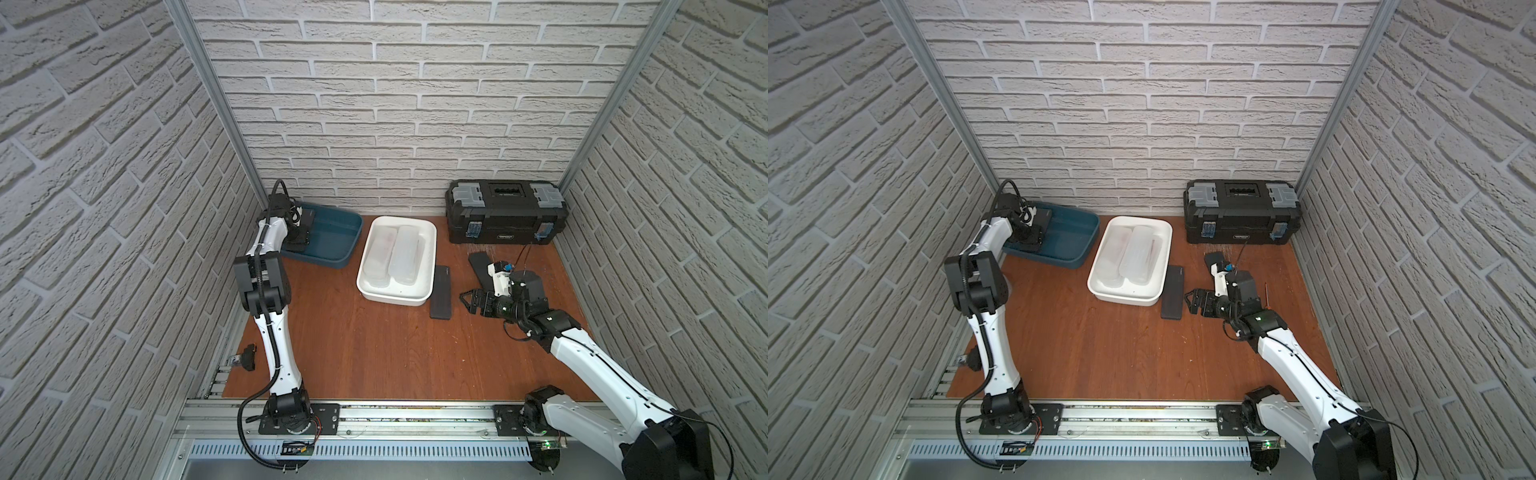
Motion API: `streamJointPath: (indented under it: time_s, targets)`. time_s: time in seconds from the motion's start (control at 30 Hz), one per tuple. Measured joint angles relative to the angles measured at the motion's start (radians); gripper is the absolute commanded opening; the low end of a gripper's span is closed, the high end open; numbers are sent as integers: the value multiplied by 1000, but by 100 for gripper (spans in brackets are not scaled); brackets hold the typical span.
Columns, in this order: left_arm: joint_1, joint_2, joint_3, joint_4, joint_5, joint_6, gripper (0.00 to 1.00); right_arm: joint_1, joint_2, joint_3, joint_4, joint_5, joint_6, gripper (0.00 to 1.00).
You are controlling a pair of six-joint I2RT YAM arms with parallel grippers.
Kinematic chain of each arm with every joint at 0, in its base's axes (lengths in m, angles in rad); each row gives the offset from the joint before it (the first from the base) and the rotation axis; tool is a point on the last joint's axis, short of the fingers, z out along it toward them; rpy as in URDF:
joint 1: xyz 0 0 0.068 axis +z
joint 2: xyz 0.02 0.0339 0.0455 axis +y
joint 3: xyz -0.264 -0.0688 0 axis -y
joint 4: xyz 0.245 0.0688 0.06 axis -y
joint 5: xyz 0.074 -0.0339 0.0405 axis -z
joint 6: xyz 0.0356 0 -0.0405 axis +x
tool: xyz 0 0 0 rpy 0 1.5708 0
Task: Place the pencil cases by color into the storage box
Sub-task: Place the pencil case at the storage box.
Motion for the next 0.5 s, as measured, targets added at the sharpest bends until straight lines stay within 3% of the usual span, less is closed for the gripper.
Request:
streamJointPath:
  time_s: [0.4,0.5]
  targets:
    - [37,104,79,-21,-91,57,67,31,64,-1,15,14,0,97]
    - [38,128,98,-25,-111,61,73,38,76,-1,15,20,0,97]
